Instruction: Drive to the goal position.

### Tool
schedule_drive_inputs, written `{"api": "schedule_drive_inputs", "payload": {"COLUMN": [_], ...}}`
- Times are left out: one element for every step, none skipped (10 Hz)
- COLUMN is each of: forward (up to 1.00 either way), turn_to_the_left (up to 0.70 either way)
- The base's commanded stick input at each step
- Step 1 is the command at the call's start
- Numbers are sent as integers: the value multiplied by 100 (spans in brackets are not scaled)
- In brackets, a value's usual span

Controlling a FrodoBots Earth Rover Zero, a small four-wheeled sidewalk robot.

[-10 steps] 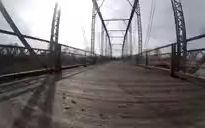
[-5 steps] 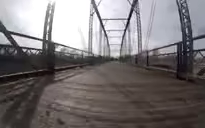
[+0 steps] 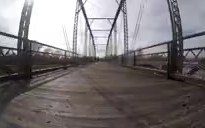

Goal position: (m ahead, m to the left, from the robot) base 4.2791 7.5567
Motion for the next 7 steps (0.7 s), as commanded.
{"api": "schedule_drive_inputs", "payload": {"forward": [100, 100, 100, 100, 100, 100, 100], "turn_to_the_left": [0, 0, 0, 0, 0, 0, 0]}}
